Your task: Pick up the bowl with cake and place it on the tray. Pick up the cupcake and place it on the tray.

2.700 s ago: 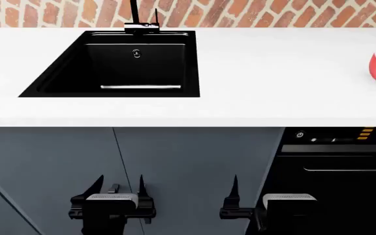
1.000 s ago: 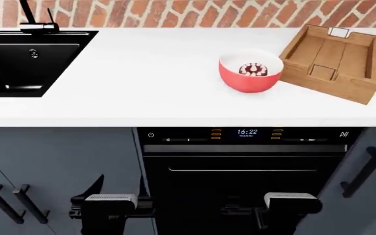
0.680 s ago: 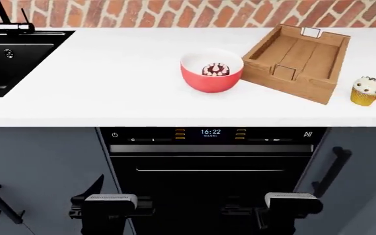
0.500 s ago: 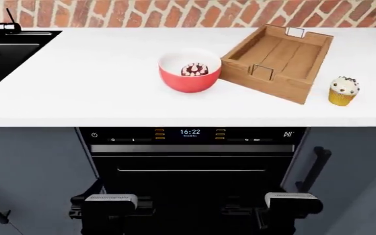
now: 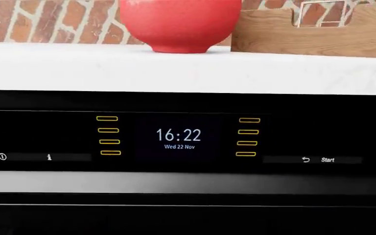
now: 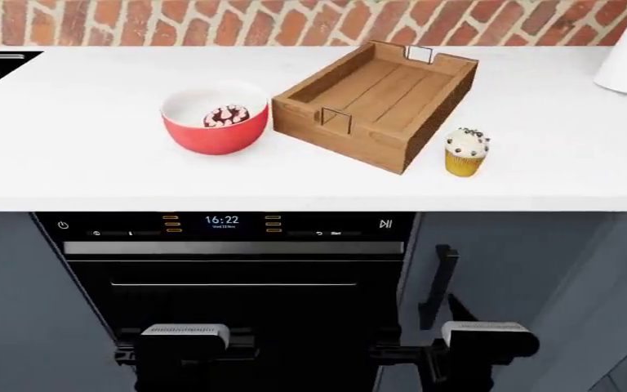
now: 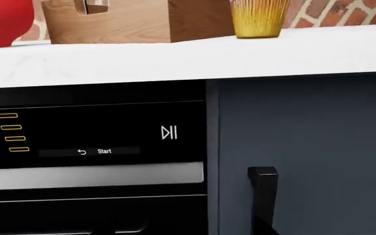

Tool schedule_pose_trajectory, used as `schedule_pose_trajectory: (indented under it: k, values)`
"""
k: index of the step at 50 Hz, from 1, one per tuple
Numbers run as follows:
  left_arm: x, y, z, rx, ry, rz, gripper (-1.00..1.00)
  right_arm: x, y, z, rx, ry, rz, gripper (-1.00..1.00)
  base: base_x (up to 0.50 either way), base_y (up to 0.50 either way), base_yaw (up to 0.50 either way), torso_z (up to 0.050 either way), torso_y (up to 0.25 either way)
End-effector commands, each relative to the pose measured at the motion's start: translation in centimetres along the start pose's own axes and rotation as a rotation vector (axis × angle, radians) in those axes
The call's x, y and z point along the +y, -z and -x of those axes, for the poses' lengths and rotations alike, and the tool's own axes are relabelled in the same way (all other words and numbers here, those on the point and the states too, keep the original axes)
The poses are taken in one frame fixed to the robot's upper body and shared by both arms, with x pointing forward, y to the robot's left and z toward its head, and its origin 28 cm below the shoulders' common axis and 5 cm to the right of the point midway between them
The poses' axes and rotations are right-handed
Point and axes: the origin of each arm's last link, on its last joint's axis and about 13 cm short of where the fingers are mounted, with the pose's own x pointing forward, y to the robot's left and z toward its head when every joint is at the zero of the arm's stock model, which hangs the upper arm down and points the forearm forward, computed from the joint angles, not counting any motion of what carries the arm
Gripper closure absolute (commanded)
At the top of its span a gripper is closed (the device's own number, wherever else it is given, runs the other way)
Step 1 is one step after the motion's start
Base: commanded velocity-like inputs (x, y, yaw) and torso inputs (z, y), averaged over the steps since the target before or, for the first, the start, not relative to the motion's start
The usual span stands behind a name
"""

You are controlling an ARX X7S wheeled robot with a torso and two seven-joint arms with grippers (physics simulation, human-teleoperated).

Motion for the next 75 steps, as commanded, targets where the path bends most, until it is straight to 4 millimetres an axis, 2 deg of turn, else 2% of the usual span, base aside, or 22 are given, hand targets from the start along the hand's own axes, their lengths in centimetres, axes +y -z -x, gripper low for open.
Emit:
schedule_pose_trajectory:
  k: [1,9,15,56,60,67,75]
  values:
    - [0.1,0.1,-0.1,0.001,0.001,-0.003,-1.0,0.0,-0.1,0.1,-0.001,-0.001,0.0,-1.0,0.0,-0.5,0.0,0.0,0.0]
    - [0.1,0.2,-0.1,0.004,-0.007,-0.004,-1.0,-0.1,0.2,-0.1,-0.006,0.003,0.008,-1.0,0.0,-0.5,0.0,0.0,0.0]
    - [0.0,0.0,0.0,-0.005,-0.005,-0.003,-1.0,0.0,0.2,-0.1,0.0,0.01,0.023,-1.0,0.0,0.0,0.0,0.0,0.0]
    - [-0.1,-0.4,0.2,-0.043,-0.009,-0.025,-1.0,0.0,-0.1,0.1,-0.007,0.006,0.028,-1.0,0.0,0.0,0.0,0.048,0.0]
    - [0.0,-1.1,0.4,-0.069,-0.028,-0.018,-1.0,-0.6,-1.2,0.2,-0.038,0.029,-0.003,-1.0,0.0,0.0,0.0,0.0,0.0]
    - [0.5,-3.4,0.7,-0.096,-0.055,-0.032,-1.0,-1.5,-2.7,0.1,-0.053,0.048,-0.031,-1.0,0.0,0.0,0.0,0.0,0.0]
    - [1.3,-7.7,0.8,-0.176,-0.084,-0.067,-1.0,-2.4,-7.0,0.8,-0.117,0.067,-0.034,-1.0,0.0,0.0,0.0,0.0,0.0]
